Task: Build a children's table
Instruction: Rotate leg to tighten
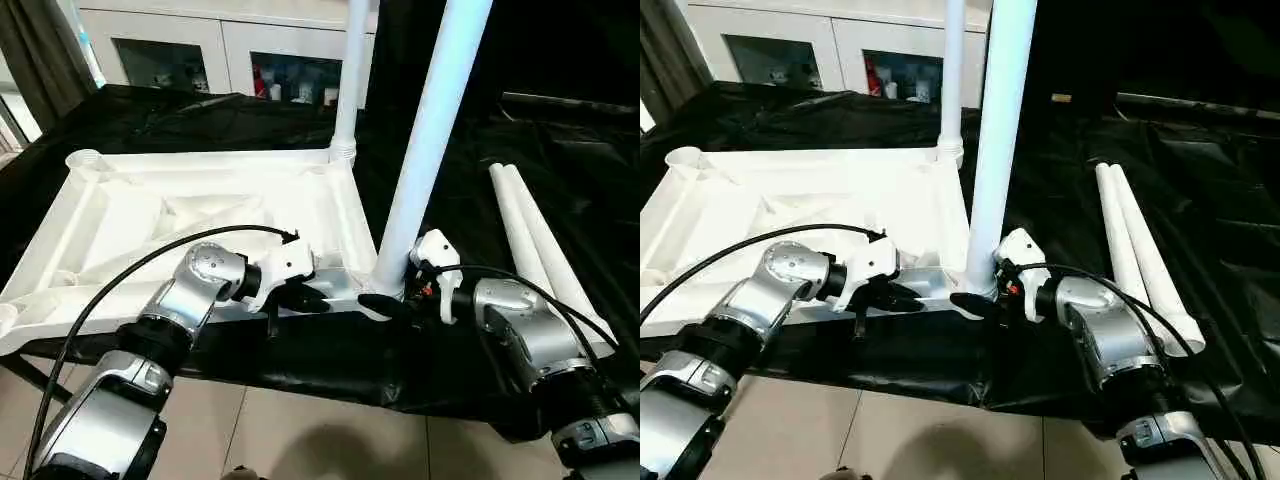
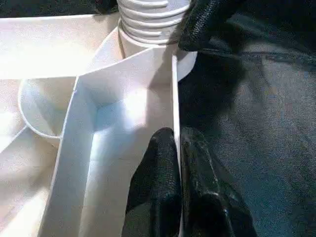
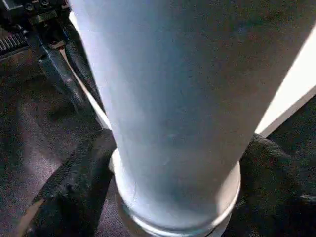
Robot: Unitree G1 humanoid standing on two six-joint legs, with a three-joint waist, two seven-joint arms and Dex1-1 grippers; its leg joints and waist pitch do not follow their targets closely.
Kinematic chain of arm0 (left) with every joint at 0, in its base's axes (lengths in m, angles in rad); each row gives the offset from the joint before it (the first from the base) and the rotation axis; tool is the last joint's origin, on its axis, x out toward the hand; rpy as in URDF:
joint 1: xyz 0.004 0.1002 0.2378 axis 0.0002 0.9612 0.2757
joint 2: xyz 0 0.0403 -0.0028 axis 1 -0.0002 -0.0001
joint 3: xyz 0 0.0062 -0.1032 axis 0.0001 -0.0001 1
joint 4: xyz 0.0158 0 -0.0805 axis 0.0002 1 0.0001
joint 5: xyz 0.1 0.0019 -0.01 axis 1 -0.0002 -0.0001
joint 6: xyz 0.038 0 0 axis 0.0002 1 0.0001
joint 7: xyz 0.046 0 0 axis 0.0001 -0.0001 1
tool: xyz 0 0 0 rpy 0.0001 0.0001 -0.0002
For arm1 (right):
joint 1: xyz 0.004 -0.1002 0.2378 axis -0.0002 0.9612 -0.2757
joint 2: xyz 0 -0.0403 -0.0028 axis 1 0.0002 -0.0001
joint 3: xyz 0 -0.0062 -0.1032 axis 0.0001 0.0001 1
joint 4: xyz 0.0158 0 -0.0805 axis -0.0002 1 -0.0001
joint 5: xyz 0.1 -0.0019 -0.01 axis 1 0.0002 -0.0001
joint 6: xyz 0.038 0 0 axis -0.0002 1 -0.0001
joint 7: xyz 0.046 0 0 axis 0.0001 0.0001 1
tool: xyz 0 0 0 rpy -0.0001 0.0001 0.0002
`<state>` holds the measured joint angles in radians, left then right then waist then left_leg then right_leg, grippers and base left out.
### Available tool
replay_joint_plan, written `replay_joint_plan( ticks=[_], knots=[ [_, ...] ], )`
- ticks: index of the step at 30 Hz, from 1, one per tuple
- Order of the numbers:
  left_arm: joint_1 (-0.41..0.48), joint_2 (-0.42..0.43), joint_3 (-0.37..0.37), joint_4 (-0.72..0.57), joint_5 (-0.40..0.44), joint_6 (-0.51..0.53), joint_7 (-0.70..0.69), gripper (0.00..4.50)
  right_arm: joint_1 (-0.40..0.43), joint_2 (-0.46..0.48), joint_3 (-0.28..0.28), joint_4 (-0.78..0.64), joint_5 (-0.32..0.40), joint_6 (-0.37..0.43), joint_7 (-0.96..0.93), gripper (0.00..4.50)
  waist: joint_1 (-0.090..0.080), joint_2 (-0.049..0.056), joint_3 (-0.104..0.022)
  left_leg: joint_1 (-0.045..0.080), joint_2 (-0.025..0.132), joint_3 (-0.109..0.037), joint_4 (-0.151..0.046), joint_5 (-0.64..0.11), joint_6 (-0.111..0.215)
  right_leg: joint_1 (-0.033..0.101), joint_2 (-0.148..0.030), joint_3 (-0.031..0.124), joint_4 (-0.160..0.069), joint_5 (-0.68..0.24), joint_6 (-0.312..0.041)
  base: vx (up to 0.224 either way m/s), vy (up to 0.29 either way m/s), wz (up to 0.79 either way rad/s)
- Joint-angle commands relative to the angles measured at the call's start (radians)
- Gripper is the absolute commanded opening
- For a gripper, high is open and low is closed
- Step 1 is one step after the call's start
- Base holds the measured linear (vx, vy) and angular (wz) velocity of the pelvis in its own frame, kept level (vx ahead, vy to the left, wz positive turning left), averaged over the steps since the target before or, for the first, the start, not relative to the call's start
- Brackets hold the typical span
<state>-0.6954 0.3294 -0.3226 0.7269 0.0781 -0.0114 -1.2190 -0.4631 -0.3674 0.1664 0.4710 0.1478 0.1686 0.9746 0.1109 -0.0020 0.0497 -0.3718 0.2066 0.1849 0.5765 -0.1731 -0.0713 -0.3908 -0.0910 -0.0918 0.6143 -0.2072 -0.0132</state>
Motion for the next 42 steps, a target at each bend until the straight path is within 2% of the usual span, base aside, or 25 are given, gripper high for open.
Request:
replay_joint_plan(
  ticks=[1, 3, 6, 12, 14, 16, 17, 18, 19, 21, 23, 26, 28, 30, 34, 36, 37, 41, 42],
  knots=[
    [0.011, -0.007, -0.009, -0.034, -0.019, 0.004, -0.027, 0.00, 0.008, -0.004, 0.012, -0.026, 0.002, 0.014, 0.012, 3.39, 0.000, -0.004, -0.070, 0.011, 0.031, -0.007, -0.053, -0.110, 0.064, 0.056, -0.061, 0.054, -0.054, 0.014, -0.250, 0.000, 0.000, 0.00],
    [0.013, -0.006, -0.007, -0.039, -0.019, 0.010, -0.031, 0.00, 0.009, -0.005, 0.013, -0.032, 0.004, 0.023, 0.016, 3.17, 0.000, -0.004, -0.071, 0.010, 0.030, -0.006, -0.051, -0.098, 0.073, 0.057, -0.060, 0.053, -0.052, 0.035, -0.255, 0.000, 0.000, 0.00],
    [0.017, -0.003, -0.008, -0.044, -0.019, 0.015, -0.035, 0.00, 0.008, -0.002, 0.011, -0.029, 0.003, 0.025, 0.015, 2.88, 0.000, -0.003, -0.070, 0.011, 0.031, -0.007, -0.052, -0.108, 0.072, 0.056, -0.061, 0.052, -0.053, 0.018, -0.254, 0.000, 0.000, 0.00],
    [0.018, -0.006, -0.006, -0.046, -0.019, 0.039, -0.023, 0.00, 0.013, 0.018, -0.008, -0.010, 0.003, 0.036, -0.030, 2.80, 0.000, -0.003, -0.070, 0.012, 0.031, -0.007, -0.052, -0.113, 0.064, 0.056, -0.061, 0.053, -0.054, 0.002, -0.250, 0.000, 0.000, 0.00],
    [0.003, -0.020, -0.005, -0.013, 0.008, 0.065, 0.041, 0.00, 0.011, 0.053, -0.040, 0.033, -0.002, 0.041, -0.121, 2.79, -0.003, -0.003, -0.070, 0.012, 0.031, -0.007, -0.053, -0.112, 0.059, 0.054, -0.062, 0.054, -0.054, 0.000, -0.251, 0.000, 0.000, 0.00],
    [-0.021, -0.059, 0.009, 0.049, 0.026, 0.089, 0.145, 0.00, 0.009, 0.116, -0.084, 0.091, -0.009, 0.031, -0.272, 2.79, -0.009, -0.004, -0.066, 0.016, 0.028, -0.007, -0.057, -0.141, 0.040, 0.050, -0.062, 0.053, -0.063, -0.056, -0.244, 0.000, 0.000, 0.00],
    [-0.040, -0.094, 0.021, 0.094, 0.036, 0.106, 0.230, 0.00, 0.004, 0.168, -0.115, 0.128, -0.012, 0.028, -0.389, 2.79, -0.011, -0.002, -0.062, 0.019, 0.028, -0.008, -0.060, -0.176, 0.023, 0.049, -0.065, 0.054, -0.071, -0.120, -0.235, 0.000, 0.000, 0.00],
    [-0.050, -0.115, 0.028, 0.117, 0.040, 0.115, 0.276, 0.00, -0.001, 0.201, -0.136, 0.146, -0.010, 0.034, -0.466, 2.78, -0.016, -0.001, -0.057, 0.025, 0.030, -0.010, -0.066, -0.231, -0.006, 0.045, -0.067, 0.055, -0.083, -0.224, -0.213, 0.000, 0.000, 0.00],
    [-0.060, -0.133, 0.033, 0.136, 0.045, 0.125, 0.321, 0.00, -0.008, 0.230, -0.150, 0.159, -0.009, 0.037, -0.523, 2.78, -0.019, 0.004, -0.057, 0.026, 0.029, -0.011, -0.068, -0.245, -0.015, 0.043, -0.067, 0.055, -0.084, -0.246, -0.207, 0.000, 0.000, 0.00],
    [-0.087, -0.178, 0.050, 0.178, 0.051, 0.153, 0.430, 0.00, -0.024, 0.284, -0.161, 0.191, -0.022, 0.024, -0.638, 2.77, -0.024, -0.001, -0.059, 0.026, 0.028, -0.014, -0.069, -0.258, -0.025, 0.046, -0.067, 0.054, -0.088, -0.267, -0.193, 0.000, 0.000, 0.00],
    [-0.103, -0.205, 0.054, 0.197, 0.056, 0.158, 0.483, 0.00, -0.043, 0.318, -0.165, 0.222, -0.029, 0.006, -0.698, 2.77, -0.027, 0.003, -0.057, 0.029, 0.028, -0.012, -0.070, -0.267, -0.026, 0.041, -0.066, 0.057, -0.093, -0.273, -0.185, 0.000, 0.000, 0.00],
    [-0.124, -0.246, 0.045, 0.214, 0.068, 0.154, 0.528, 0.00, -0.081, 0.367, -0.156, 0.283, -0.053, -0.047, -0.766, 2.77, -0.025, 0.002, -0.057, 0.023, 0.026, -0.014, -0.071, -0.266, -0.018, 0.043, -0.068, 0.056, -0.096, -0.289, -0.172, 0.000, 0.000, 0.00],
    [-0.128, -0.253, 0.038, 0.217, 0.073, 0.136, 0.519, 0.00, -0.096, 0.383, -0.163, 0.308, -0.050, -0.073, -0.761, 2.77, -0.024, 0.001, -0.057, 0.026, 0.025, -0.013, -0.071, -0.274, -0.013, 0.041, -0.066, 0.055, -0.099, -0.301, -0.163, 0.000, 0.000, 0.00],
    [-0.126, -0.248, 0.037, 0.218, 0.074, 0.119, 0.498, 0.00, -0.104, 0.392, -0.173, 0.311, -0.036, -0.094, -0.721, 3.47, -0.024, 0.000, -0.057, 0.021, 0.026, -0.014, -0.073, -0.267, -0.003, 0.044, -0.066, 0.055, -0.097, -0.279, -0.163, 0.000, 0.000, 0.00],
    [-0.113, -0.218, 0.035, 0.218, 0.076, 0.088, 0.476, 0.00, -0.110, 0.375, -0.178, 0.297, -0.023, -0.100, -0.660, 3.68, -0.024, 0.000, -0.058, 0.019, 0.026, -0.014, -0.073, -0.259, 0.011, 0.046, -0.066, 0.055, -0.094, -0.258, -0.168, 0.000, 0.000, 0.00],
    [-0.103, -0.190, 0.033, 0.217, 0.076, 0.068, 0.449, 0.00, -0.111, 0.340, -0.166, 0.268, -0.015, -0.091, -0.589, 3.90, -0.024, -0.001, -0.059, 0.015, 0.025, -0.014, -0.072, -0.248, 0.016, 0.050, -0.065, 0.054, -0.092, -0.246, -0.172, 0.000, 0.000, 0.00],
    [-0.094, -0.169, 0.032, 0.213, 0.075, 0.046, 0.423, 0.00, -0.105, 0.306, -0.152, 0.238, -0.006, -0.077, -0.513, 3.90, -0.023, -0.006, -0.059, 0.014, 0.024, -0.014, -0.070, -0.239, 0.027, 0.052, -0.064, 0.053, -0.092, -0.241, -0.170, 0.000, 0.000, 0.00],
    [-0.085, -0.142, 0.040, 0.207, 0.063, 0.016, 0.388, 0.00, -0.089, 0.246, -0.128, 0.198, -0.001, -0.048, -0.397, 3.90, -0.020, -0.005, -0.063, 0.013, 0.026, -0.012, -0.066, -0.196, 0.042, 0.053, -0.065, 0.054, -0.087, -0.192, -0.181, 0.000, 0.000, 0.00],
    [-0.062, -0.103, 0.052, 0.170, 0.025, -0.012, 0.275, 0.00, -0.056, 0.158, -0.095, 0.132, 0.007, -0.028, -0.244, 3.90, -0.018, -0.007, -0.065, 0.011, 0.027, -0.012, -0.063, -0.165, 0.055, 0.059, -0.063, 0.052, -0.080, -0.134, -0.198, 0.000, 0.000, 0.00]
  ],
)
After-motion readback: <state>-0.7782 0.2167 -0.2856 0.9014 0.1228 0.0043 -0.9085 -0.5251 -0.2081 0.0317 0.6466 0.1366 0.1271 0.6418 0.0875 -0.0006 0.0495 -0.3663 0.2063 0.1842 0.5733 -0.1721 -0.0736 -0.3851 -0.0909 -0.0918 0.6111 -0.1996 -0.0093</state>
